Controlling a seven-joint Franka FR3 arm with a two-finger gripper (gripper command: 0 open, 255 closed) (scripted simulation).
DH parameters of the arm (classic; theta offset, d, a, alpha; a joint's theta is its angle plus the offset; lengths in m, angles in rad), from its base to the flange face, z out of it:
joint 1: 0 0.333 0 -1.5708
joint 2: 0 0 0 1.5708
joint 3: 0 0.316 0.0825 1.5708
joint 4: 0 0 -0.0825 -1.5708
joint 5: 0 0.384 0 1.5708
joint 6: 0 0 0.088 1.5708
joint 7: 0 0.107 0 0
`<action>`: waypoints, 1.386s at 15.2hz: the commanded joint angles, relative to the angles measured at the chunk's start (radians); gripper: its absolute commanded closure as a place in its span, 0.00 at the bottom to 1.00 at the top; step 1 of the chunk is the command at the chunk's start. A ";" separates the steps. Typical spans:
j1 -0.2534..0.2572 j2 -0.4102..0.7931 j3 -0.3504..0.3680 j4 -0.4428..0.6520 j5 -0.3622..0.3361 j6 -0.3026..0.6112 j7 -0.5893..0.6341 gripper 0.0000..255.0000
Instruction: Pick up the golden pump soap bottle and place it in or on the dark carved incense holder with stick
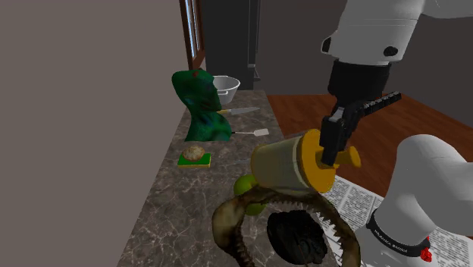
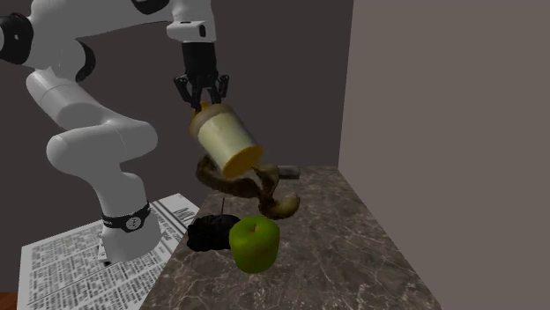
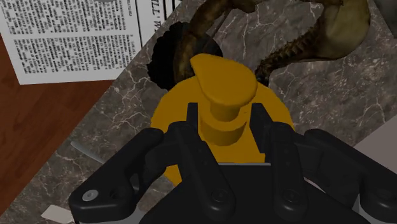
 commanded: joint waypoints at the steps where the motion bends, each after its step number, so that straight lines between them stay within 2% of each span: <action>1: 0.006 -0.024 0.004 -0.026 0.006 0.002 0.003 1.00; 21: 0.031 -0.079 0.060 -0.317 0.065 0.235 -0.025 1.00</action>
